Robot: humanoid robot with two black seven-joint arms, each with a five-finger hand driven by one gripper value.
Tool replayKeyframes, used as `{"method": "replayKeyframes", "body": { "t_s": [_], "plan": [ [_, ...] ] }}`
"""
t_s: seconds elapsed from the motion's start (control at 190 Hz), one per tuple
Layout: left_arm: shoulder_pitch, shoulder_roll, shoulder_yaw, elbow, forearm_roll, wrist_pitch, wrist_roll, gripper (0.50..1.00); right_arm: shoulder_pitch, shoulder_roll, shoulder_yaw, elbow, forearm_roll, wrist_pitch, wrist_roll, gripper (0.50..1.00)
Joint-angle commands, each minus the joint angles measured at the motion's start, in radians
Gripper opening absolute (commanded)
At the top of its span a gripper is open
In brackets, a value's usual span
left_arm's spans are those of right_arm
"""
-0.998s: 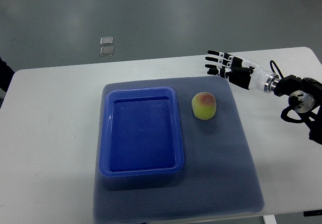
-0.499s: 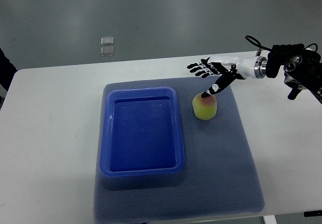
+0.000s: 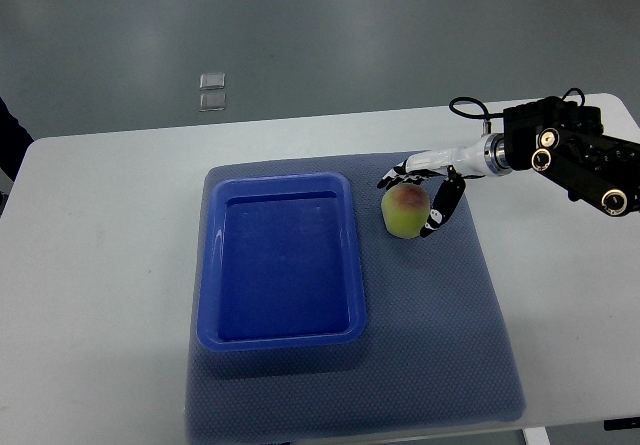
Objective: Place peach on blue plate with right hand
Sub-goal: 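Reach the right hand down over the peach and close fingers around it, then carry the peach with the right hand into the blue tray and lower it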
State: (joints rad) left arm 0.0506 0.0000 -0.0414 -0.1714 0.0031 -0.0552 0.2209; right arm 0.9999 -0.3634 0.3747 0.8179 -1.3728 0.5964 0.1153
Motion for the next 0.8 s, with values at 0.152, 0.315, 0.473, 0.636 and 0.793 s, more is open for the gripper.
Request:
{"method": "replayKeyframes", "body": {
  "t_s": [0.152,0.315,0.473,0.636,0.793],
  "plan": [
    [0.000,0.000,0.000,0.000,0.000,-0.006,0.000,1.000,-0.009,0.006,-0.011,0.000,0.000,-0.047,0.017,0.814],
    [0.000,0.000,0.000,0.000,0.000,-0.006,0.000,1.000,-0.012,0.004,-0.011,0.000,-0.003,-0.058,0.024,0.617],
    [0.000,0.000,0.000,0.000,0.000,-0.006,0.000,1.000,0.008,-0.009,0.004,0.000,0.012,-0.064,0.053,0.613],
    [0.002,0.000,0.000,-0.002,0.000,-0.009,0.000,1.000,0.072,-0.008,0.009,0.017,0.049,-0.059,0.118,0.621],
    [0.000,0.000,0.000,-0.002,0.000,-0.009,-0.002,1.000,0.078,0.064,0.009,0.049,0.104,-0.070,0.129,0.641]
  ]
}}
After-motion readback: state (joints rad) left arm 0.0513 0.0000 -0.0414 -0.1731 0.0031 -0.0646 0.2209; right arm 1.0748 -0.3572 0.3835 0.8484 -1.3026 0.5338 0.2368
